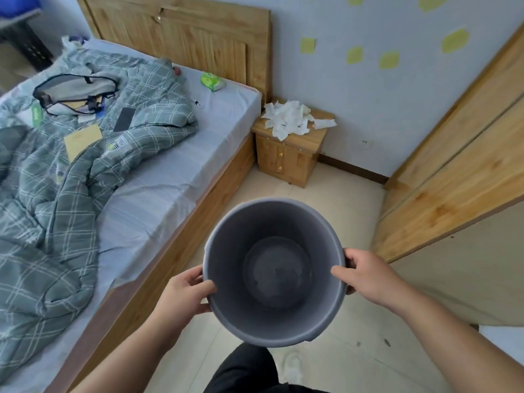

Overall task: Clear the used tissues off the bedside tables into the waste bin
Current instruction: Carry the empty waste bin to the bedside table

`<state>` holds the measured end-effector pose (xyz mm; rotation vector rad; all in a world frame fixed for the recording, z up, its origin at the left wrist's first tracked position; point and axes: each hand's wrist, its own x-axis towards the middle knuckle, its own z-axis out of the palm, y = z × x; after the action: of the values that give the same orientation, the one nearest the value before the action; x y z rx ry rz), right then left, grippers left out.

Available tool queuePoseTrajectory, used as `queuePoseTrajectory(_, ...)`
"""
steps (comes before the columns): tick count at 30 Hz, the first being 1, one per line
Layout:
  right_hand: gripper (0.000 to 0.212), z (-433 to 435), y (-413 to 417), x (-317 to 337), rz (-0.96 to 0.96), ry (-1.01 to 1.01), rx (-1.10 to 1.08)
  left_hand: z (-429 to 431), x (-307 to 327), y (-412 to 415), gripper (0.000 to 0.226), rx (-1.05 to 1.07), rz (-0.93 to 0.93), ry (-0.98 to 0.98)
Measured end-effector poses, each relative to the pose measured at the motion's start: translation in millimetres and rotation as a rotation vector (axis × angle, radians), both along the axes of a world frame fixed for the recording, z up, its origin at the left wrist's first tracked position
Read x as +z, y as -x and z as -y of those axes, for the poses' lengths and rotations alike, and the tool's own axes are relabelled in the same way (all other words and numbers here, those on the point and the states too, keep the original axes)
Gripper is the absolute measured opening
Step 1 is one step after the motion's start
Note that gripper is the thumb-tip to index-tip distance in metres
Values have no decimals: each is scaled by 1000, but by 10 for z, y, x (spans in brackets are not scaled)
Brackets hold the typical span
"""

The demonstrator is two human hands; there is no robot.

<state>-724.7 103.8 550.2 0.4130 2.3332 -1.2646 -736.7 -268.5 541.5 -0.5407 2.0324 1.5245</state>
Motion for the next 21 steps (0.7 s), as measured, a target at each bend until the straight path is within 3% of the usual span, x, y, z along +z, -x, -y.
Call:
queuePoseTrajectory(10,5,-299,1748,-230,89,-49,-94,-394,-236,2212,44,-149,70,-45)
queuePoseTrajectory(16,5,-670,2659,-100,71,-28,-156,-772,-82,3428,39,-211,69,-35)
queuePoseTrajectory(21,5,-1018,3417,-427,119,12,-136,-1084,-278,4076,33,-165,104,-6)
